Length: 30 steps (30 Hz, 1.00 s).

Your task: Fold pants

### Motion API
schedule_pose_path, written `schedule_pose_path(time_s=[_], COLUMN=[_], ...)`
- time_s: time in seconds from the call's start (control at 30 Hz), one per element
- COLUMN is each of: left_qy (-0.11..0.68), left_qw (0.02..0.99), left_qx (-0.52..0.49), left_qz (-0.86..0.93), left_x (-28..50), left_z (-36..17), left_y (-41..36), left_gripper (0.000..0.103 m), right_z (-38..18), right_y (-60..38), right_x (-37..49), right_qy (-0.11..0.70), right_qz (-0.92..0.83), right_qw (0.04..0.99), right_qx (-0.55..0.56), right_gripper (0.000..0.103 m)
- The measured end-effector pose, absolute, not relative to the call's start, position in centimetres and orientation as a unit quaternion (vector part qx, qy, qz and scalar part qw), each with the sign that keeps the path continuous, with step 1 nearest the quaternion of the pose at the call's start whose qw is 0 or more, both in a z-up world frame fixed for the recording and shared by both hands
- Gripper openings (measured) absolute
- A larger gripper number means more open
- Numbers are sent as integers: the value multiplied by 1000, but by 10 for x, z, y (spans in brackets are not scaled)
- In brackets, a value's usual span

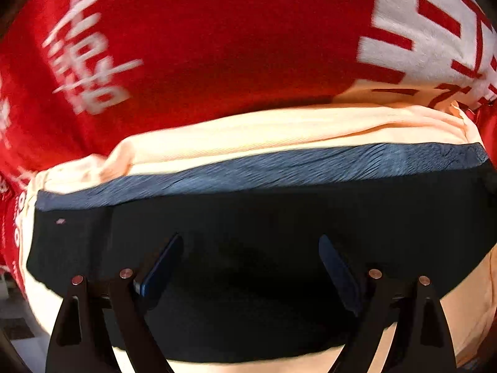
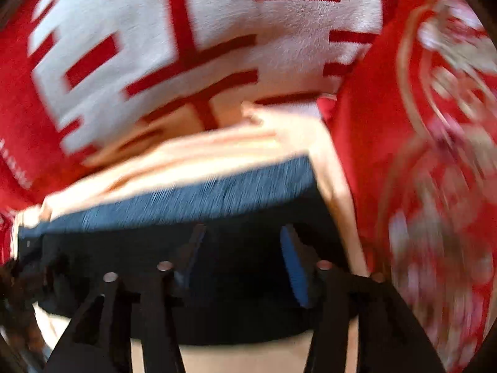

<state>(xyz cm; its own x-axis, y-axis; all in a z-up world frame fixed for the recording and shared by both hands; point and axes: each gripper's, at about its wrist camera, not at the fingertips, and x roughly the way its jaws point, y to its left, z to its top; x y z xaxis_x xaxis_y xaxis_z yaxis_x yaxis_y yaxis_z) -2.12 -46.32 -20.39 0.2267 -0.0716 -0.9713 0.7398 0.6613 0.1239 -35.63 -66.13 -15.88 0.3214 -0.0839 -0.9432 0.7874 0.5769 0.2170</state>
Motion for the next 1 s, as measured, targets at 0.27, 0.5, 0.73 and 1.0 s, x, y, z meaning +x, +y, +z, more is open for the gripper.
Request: schedule_pose_path(time_s=[0.27, 0.5, 0.73, 1.0], left_qy=[576, 585, 589, 602], left_qw=[722, 718, 718, 725], left_qx=[292, 281, 274, 253], left_qz=[-248, -251, -250, -217], left_x=[9, 41, 103, 172], left_z=[-193, -193, -192, -197], left_y=[-379, -307, -226, -158], left_gripper=[90, 90, 90, 90], right_z=[-150, -144, -161, -180], right_y=[-584, -489, -397, -336], right_x=[-360, -308, -218, -154], right_qy=[510, 497, 474, 460], right_qz=[-261, -190, -129, -113], right_qw=[706, 711, 697, 681], right_qx=[416, 459, 523, 559], right_gripper=[57, 57, 57, 57])
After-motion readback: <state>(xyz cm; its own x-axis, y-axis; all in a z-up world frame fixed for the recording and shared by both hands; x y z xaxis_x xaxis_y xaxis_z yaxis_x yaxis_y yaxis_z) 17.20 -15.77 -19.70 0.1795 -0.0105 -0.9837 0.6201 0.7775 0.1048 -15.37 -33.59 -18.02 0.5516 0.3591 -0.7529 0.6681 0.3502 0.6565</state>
